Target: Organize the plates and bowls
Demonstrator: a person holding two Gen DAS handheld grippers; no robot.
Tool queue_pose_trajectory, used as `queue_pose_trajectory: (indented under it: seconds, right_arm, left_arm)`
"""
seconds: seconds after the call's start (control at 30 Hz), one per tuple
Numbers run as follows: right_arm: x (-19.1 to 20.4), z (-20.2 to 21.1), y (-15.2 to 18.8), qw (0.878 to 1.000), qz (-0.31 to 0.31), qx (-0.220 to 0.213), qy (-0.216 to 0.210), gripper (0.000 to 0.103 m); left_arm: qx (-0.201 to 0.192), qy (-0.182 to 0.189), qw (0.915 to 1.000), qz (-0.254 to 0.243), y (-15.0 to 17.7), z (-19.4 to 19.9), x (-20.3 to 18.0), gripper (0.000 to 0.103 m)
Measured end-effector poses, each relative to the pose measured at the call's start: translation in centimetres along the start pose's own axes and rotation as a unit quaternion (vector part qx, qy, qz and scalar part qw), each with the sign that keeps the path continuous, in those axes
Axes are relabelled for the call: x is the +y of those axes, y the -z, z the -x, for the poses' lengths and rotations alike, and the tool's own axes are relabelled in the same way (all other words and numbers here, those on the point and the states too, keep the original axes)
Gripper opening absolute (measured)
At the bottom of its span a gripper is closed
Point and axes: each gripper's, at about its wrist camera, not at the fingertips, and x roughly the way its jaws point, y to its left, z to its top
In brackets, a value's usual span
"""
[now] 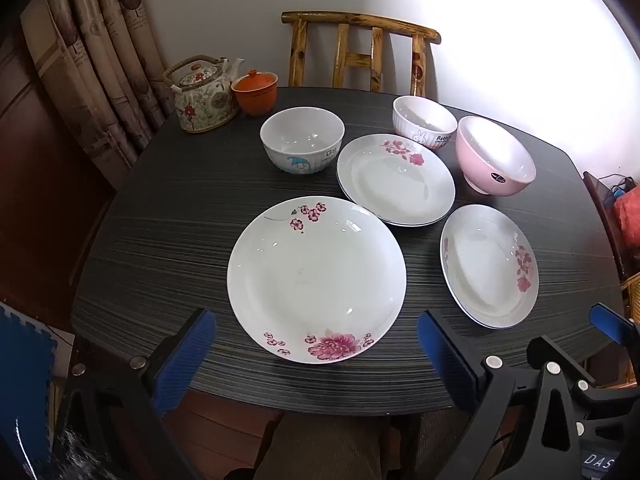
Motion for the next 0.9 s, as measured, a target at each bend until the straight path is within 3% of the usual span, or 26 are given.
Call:
queue_pose_trajectory:
  seconds: [0.9]
  right_arm:
    - [0.4, 0.8, -0.3, 1.0, 0.009, -0.014, 0.001, 0.102]
  left_arm:
    - [-0.02, 0.001, 0.9994, -0.028, 0.4, 1.3, -0.6, 0.103]
